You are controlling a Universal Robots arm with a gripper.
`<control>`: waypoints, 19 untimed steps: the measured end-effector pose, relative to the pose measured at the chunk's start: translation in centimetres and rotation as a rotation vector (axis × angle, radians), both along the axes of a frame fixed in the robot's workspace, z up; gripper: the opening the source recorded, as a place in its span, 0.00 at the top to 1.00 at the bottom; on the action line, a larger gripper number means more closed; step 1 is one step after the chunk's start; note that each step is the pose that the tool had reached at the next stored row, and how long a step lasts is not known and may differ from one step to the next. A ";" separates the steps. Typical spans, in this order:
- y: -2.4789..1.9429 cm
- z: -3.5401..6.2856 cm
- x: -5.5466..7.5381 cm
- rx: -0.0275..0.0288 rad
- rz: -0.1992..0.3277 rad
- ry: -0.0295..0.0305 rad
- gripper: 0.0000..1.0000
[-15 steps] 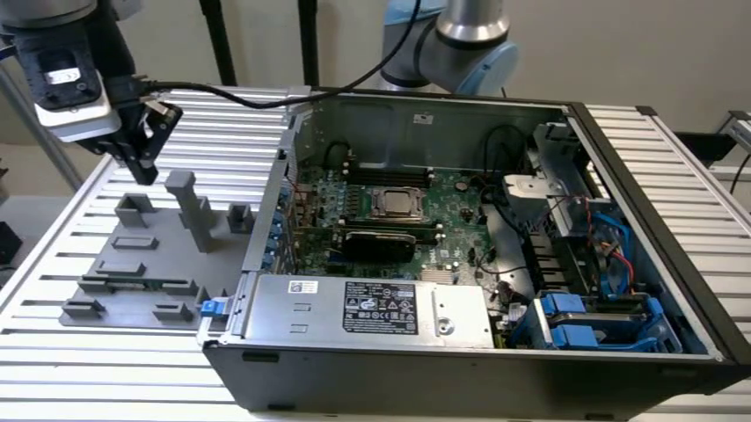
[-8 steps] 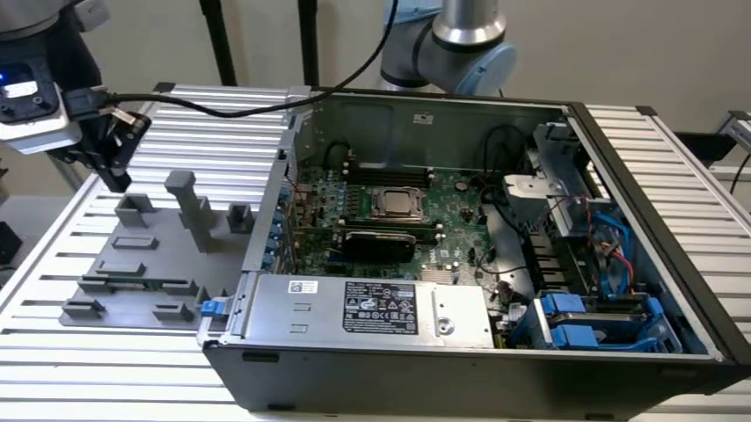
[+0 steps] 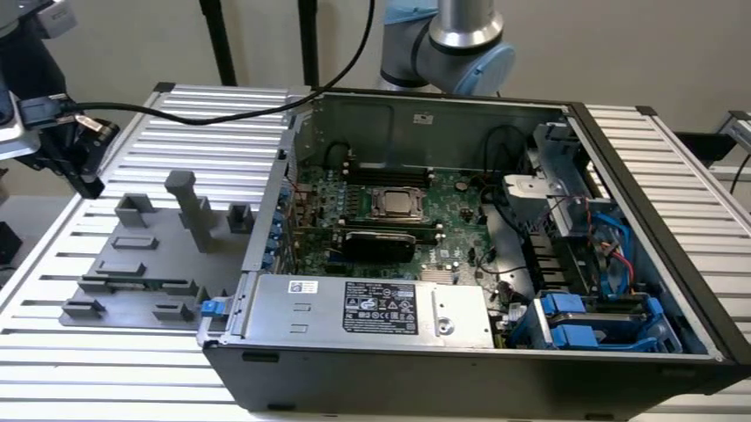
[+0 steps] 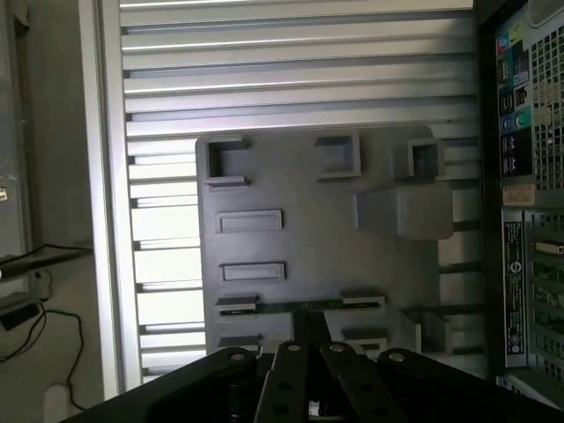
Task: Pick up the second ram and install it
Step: 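Reach for the second ram, then pick up the second ram and move it above second insertion slot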
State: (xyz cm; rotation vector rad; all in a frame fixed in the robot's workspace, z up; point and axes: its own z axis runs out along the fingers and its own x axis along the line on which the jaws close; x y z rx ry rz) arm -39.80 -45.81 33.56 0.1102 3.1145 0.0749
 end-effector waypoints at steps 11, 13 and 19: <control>0.00 -0.01 0.0 0.0001 0.000 -0.0002 0.89; 0.00 -0.01 0.0 0.0001 0.000 -0.0001 0.89; 0.00 -0.19 0.0 0.0000 0.057 -0.0001 0.89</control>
